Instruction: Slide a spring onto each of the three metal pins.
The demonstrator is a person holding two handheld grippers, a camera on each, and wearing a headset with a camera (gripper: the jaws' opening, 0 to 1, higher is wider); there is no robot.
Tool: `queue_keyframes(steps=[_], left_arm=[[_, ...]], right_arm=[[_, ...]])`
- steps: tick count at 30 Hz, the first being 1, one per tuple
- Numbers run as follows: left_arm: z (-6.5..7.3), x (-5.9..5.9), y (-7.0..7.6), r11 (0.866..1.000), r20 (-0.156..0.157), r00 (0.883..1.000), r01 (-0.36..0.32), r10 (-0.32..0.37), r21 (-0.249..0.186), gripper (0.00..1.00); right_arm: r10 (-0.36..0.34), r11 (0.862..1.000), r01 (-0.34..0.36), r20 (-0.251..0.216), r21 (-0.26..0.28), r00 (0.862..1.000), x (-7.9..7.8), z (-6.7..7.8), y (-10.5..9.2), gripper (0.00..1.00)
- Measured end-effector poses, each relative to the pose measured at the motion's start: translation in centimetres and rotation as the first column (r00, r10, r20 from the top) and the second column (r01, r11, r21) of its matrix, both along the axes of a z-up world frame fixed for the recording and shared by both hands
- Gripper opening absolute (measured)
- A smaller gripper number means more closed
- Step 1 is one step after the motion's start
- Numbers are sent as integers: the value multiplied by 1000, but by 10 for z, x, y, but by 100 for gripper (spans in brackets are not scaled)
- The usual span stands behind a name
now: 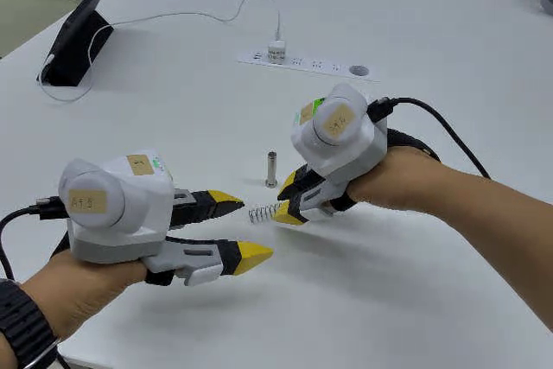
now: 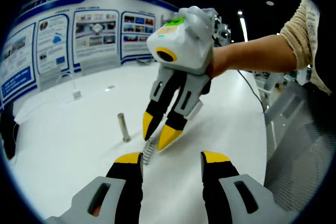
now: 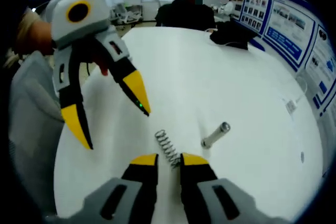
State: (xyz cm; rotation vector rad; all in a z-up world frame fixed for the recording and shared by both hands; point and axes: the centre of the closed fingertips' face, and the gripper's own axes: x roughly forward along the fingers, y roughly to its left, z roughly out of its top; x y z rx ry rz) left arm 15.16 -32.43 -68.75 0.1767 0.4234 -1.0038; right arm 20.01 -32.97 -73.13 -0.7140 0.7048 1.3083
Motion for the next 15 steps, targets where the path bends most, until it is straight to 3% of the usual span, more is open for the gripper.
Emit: queue_keyframes(steps=[15], left_arm=[[0,1,3,1000,2,1000,-6,6,6,44]], right_arm=[[1,999,-2,-26,-41,1000,-6,-9,-10,12]])
